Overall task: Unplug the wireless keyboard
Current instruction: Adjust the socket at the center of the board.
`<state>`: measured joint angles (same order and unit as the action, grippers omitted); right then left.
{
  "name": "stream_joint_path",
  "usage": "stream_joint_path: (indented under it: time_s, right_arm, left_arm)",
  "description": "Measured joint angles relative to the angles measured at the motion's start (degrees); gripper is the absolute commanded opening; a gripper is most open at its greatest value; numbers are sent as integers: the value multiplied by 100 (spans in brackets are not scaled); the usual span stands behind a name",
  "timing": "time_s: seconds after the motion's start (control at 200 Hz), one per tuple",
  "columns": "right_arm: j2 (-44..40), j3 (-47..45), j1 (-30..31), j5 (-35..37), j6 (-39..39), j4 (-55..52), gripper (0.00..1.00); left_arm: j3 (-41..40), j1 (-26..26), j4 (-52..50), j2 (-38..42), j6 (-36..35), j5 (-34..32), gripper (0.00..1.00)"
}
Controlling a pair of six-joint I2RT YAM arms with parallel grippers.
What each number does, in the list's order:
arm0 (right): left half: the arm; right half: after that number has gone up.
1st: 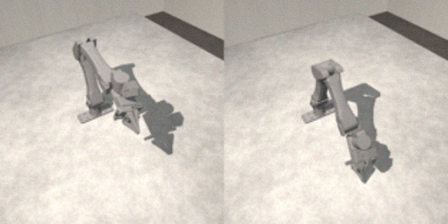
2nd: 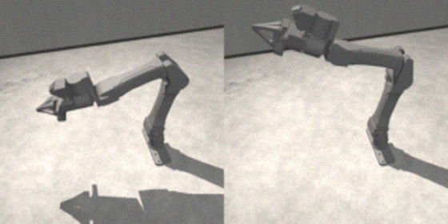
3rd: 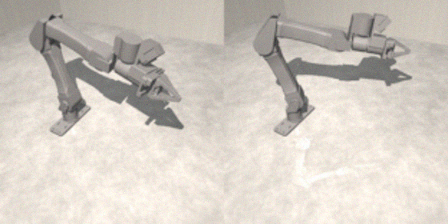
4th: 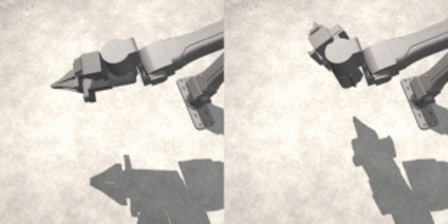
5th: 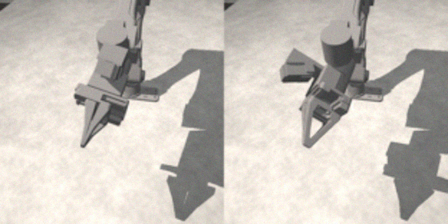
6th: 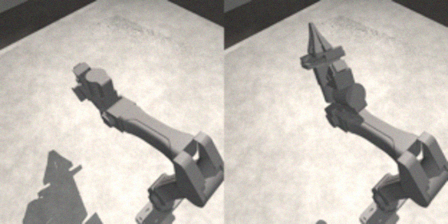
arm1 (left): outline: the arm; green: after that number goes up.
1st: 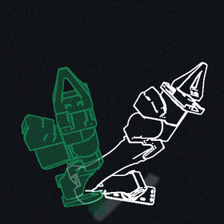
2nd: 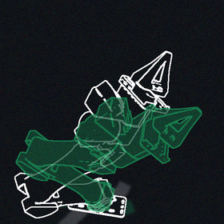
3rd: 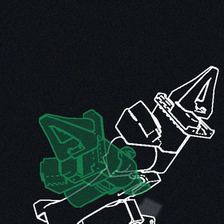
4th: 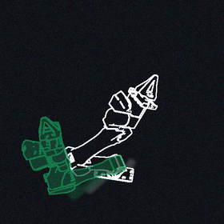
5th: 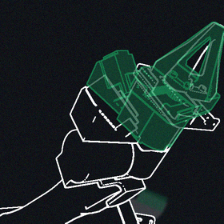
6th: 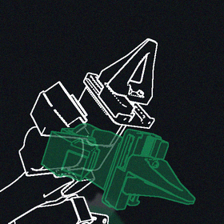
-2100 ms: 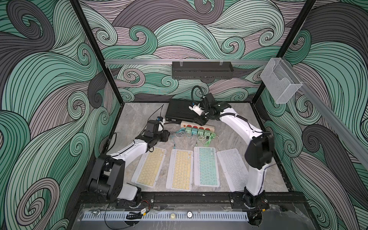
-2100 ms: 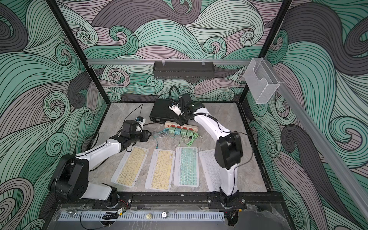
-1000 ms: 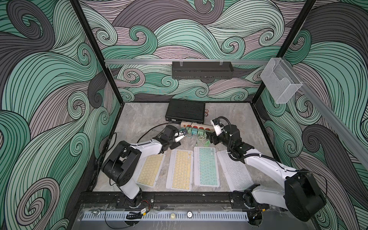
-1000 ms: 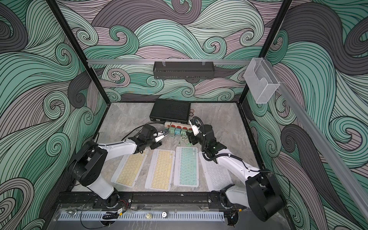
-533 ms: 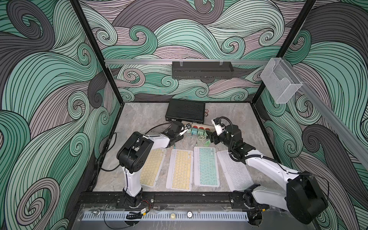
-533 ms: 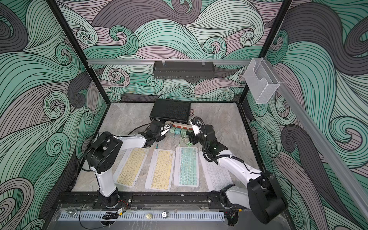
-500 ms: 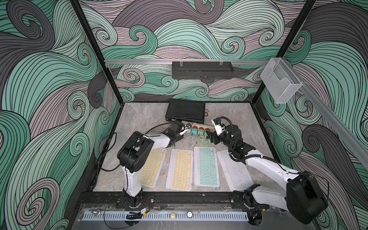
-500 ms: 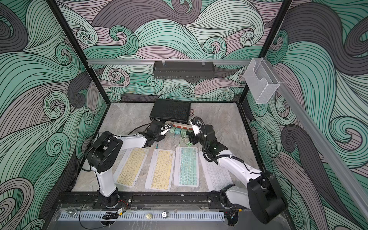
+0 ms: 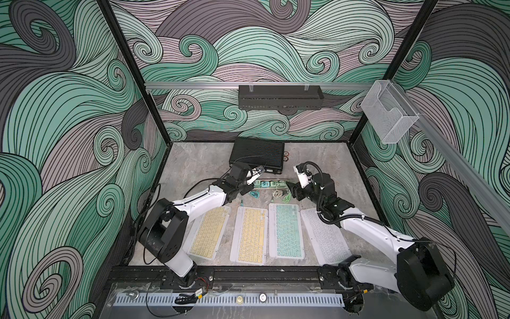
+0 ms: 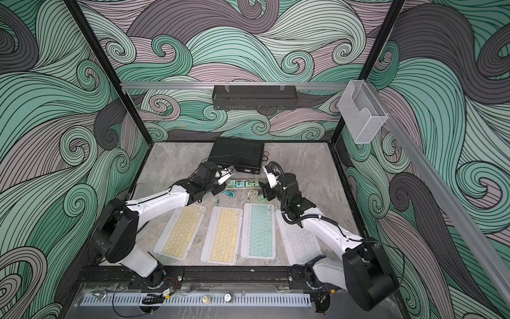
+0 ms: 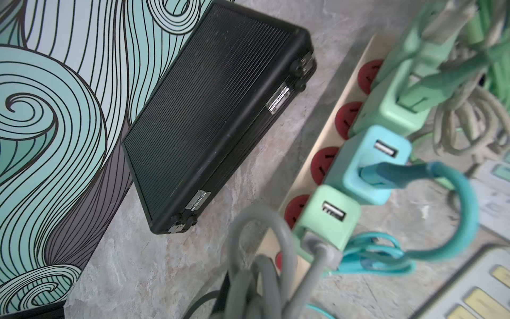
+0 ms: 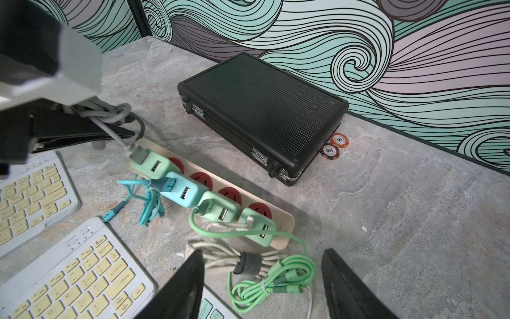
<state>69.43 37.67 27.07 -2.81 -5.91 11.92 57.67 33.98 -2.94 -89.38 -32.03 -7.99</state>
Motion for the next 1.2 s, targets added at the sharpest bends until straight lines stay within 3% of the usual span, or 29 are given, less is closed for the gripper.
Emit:
stream_joint_path:
  time_s: [0.185,0.505,0.881,1.201]
  right_arm:
    - [-326,0,0,-326,55,-140,65]
    - [-96,74,0,-857,9,-374,56]
    - [262,166,4,-1567,-540,66,43]
    - [387,1169,28,-1786,-1314,-507,50]
  left_arm:
    - [-74,28,-435,72,164,210,3]
    - [667,17,-697,-1056,111,-109,7]
    - [1182,-249,-702,-1676,-11,-251,47]
    - [1156,-323,-597,-1449,286,-431,69]
